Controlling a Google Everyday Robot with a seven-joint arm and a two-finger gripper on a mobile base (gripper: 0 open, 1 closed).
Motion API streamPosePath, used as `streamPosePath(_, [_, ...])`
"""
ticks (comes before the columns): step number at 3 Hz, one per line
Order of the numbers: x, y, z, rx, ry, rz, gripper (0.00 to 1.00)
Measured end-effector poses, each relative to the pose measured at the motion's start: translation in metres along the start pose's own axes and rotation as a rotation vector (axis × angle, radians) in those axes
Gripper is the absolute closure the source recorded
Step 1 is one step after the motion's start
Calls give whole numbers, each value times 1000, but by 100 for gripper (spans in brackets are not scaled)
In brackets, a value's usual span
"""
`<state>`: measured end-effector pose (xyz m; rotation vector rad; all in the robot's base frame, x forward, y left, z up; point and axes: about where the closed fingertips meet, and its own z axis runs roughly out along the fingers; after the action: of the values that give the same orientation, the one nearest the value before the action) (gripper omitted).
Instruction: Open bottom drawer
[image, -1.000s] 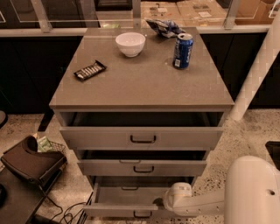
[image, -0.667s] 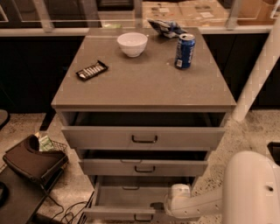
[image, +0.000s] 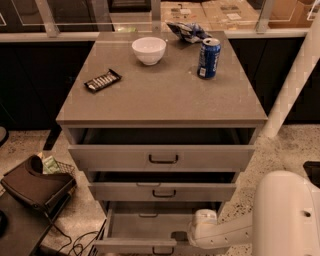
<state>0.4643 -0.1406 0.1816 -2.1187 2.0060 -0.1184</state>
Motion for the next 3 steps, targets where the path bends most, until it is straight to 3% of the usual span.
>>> streamPosePath(1, [-7, 23, -3, -88, 13, 1, 100])
streamPosePath(2, [-4, 18, -1, -85, 14, 4, 100])
streamPosePath(3, [1, 1, -7, -24, -10, 16, 100])
